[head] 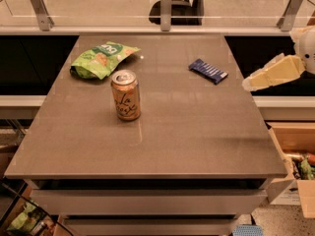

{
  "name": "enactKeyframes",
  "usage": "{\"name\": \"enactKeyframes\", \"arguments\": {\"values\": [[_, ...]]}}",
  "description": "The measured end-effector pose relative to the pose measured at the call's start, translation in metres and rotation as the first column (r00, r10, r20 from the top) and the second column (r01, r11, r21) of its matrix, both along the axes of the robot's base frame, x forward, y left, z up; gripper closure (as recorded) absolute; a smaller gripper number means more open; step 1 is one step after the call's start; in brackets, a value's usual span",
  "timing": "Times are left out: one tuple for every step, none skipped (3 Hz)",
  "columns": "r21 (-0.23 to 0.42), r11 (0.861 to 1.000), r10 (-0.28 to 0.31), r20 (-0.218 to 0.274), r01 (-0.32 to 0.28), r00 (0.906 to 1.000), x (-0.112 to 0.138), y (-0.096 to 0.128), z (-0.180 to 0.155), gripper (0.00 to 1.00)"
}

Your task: Pick rxbar blueberry

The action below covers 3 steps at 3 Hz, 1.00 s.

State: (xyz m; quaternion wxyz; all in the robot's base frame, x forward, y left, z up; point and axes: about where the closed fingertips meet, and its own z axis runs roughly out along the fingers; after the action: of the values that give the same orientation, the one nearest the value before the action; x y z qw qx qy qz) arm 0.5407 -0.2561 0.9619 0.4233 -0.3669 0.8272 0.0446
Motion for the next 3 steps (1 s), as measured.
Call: {"name": "enactKeyframes", "arguments": {"values": [[0.065, 0.998, -0.010, 0.016, 0.009, 0.9998, 0.010, 0.004, -0.019, 0.00], [0.124, 0.992, -0.025, 0.027, 0.022, 0.9993, 0.021, 0.006, -0.037, 0.00], [0.172, 0.985, -0.027, 0.039, 0.020, 0.9989, 0.035, 0.008, -0.050, 0.00]]}}
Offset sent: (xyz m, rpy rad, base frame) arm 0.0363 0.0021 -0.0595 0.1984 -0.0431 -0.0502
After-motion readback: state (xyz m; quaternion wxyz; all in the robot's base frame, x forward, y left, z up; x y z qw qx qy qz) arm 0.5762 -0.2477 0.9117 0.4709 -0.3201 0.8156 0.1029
